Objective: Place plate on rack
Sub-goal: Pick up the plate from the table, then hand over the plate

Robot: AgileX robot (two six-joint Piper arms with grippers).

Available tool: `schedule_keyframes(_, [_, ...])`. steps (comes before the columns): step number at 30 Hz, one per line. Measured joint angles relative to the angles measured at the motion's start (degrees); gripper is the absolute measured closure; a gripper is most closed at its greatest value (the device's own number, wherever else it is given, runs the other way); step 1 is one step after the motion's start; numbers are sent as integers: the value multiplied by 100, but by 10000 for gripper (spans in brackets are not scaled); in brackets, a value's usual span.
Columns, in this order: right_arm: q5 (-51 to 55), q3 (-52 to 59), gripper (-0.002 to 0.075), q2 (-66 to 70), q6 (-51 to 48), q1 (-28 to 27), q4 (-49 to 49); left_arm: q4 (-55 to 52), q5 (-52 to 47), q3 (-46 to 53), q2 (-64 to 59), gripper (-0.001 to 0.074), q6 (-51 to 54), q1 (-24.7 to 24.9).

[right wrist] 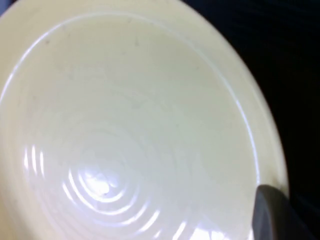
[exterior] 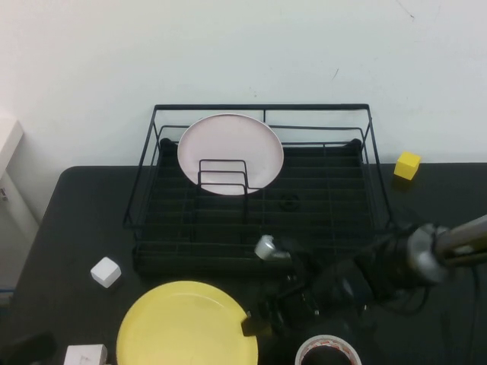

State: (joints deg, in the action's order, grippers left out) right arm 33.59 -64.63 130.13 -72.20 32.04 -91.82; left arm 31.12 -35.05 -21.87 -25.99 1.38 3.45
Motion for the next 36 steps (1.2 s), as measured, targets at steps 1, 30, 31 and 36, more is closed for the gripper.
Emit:
schedule_keyframes(1, [-24, 0, 713, -160, 57, 25, 226, 92, -261, -118, 0, 737, 0, 0])
schedule_keyframes(30, [548, 79, 708, -3684, -449, 358, 1475, 253, -1274, -904, -523, 639, -369, 0])
schedule_keyframes(31, [548, 79, 707, -3684, -642, 345, 1384, 275, -1219, -904, -523, 661, -261, 0])
schedule_keyframes(36, [782, 91, 652, -3684, -1833, 279, 732, 237, -1040, -909, -512, 664, 589, 0])
